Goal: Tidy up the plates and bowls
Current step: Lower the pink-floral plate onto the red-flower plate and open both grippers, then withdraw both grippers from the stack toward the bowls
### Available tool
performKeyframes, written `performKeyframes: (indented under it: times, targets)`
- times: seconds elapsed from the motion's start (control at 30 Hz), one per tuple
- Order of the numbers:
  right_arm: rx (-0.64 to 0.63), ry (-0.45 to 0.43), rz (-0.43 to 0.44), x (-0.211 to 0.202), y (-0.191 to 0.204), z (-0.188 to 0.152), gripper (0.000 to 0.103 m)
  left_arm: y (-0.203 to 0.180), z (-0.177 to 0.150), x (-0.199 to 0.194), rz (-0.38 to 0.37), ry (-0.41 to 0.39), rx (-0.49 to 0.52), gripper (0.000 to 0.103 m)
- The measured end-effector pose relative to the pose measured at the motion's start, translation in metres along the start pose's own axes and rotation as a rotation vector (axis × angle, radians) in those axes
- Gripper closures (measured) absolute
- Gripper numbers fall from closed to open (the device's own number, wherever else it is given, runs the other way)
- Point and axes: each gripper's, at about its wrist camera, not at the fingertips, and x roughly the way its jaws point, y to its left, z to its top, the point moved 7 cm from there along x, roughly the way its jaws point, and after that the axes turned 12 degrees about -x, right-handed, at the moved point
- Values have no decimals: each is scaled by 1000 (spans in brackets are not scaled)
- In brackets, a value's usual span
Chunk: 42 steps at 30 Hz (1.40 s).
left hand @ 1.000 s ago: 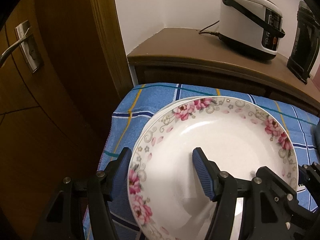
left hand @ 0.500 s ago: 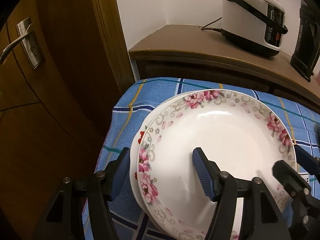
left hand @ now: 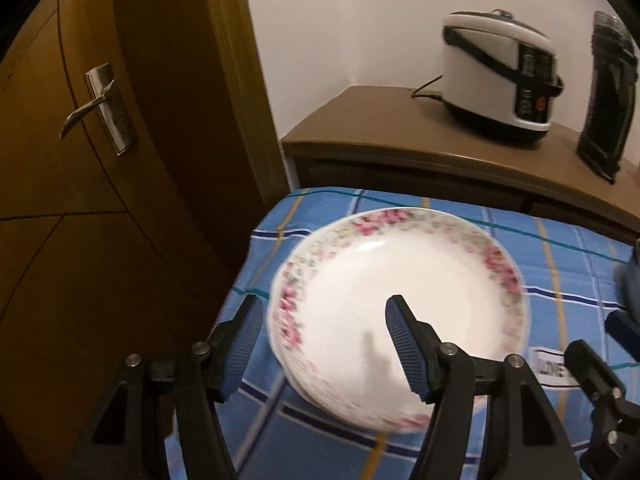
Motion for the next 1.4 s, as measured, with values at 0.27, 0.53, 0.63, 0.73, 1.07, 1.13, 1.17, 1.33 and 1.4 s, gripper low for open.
performKeyframes:
  times: [0.27,0.53,0.63,0.73,1.07,1.13,1.17,1.33,1.4]
  targets:
    - [25,4,-48,-30,-33,-23,31,-45,-25,-29,-30,-14,59,35]
    - [61,12,-67,-56,-61,-43,31,-86,-54,-63,-107,-58,65,22]
    - [72,11,-67,-65,-68,-49,31,-102,-66,-75,-109,-80,100,22]
    - [74,-3,-81,-75,-76,-52,31,-113,-74,-80,-112,-76,125,22]
    - [124,-41,-124,-117,-113,-72,32,-149,-97,-104,-169,-56,154,22]
    - [133,-50,-139,-126,-122,-77,32,-161,-102,-110,-190,-53,169,22]
    - [137,-50,-146,-130,-126,-80,32,-168,-106,-113,-201,-52,181,22]
    - [164,-59,-195,-158,-153,-95,32,-199,-120,-127,-246,-38,227,22]
    - [175,-70,-233,-172,-168,-102,32,-208,-124,-132,-259,-42,240,22]
